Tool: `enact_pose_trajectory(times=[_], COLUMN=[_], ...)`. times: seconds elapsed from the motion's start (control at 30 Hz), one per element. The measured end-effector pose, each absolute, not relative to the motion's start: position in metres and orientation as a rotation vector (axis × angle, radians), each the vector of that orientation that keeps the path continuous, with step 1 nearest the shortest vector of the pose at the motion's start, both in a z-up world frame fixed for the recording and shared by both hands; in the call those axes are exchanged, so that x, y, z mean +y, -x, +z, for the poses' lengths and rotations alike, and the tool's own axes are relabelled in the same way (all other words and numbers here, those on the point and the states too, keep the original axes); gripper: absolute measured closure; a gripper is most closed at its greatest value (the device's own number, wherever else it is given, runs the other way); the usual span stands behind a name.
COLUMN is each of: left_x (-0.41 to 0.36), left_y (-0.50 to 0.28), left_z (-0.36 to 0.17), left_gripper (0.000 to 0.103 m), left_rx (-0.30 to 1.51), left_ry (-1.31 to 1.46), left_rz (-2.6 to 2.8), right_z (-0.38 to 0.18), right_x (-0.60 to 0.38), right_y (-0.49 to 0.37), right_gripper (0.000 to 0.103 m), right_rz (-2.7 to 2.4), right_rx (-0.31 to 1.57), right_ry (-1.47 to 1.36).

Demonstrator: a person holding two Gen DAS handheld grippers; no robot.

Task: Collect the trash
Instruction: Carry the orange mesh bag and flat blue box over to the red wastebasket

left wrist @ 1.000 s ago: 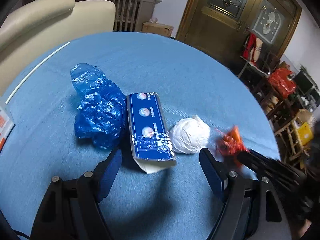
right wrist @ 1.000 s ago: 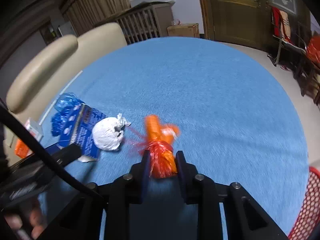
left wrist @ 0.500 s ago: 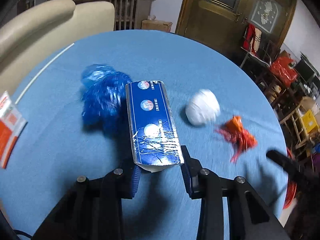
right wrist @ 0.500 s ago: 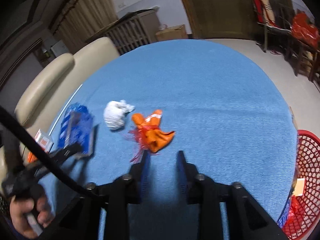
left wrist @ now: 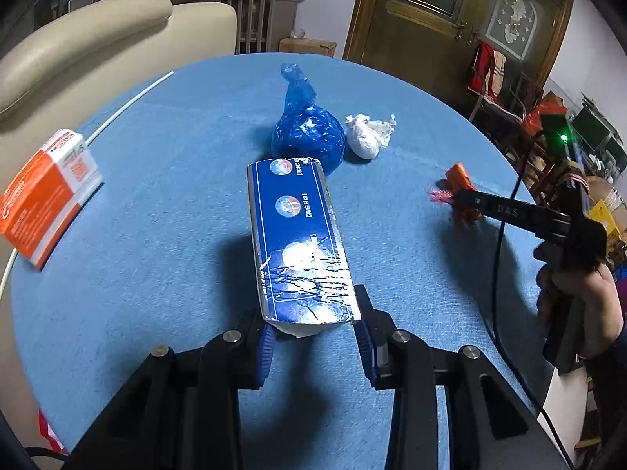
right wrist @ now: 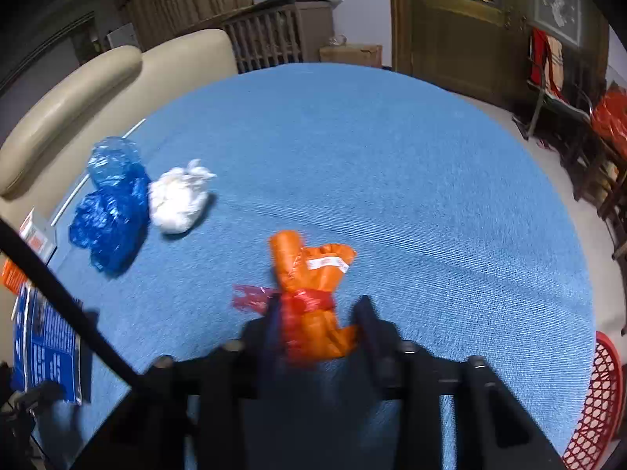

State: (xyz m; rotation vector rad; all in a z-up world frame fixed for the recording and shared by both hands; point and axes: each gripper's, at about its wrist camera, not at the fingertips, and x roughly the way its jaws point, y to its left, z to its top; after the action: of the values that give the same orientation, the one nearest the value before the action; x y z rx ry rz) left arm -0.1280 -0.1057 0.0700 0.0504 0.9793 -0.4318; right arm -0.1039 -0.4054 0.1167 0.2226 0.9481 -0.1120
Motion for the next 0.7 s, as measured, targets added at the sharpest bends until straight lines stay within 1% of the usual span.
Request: enact_pose_trajectory(times=[0.03, 0.4, 0.7], left_x=[-0.104, -0.105, -0.112], left_y=[0.128, 0.145, 0.159], left_z=[0.071, 0.081, 0.087], left_gripper=[0.065, 0.065, 0.065], left_rx=[0.978, 0.945, 0.931], left_ry=[-0.044, -0.037, -0.107], left_rz=[-0.433, -0.469, -0.45], right_z=[0.12, 0.152, 0.158], right_x=[-0.404, -0.407, -0.4], right_y=[0.107, 0.188, 0.241], right_gripper=[0.079, 0.079, 0.079], right_rz=[-0.108, -0.074, -0.026], right_rx=[0.945, 0.837, 0.783], right_ry=[-0.237, -0.399, -0.498])
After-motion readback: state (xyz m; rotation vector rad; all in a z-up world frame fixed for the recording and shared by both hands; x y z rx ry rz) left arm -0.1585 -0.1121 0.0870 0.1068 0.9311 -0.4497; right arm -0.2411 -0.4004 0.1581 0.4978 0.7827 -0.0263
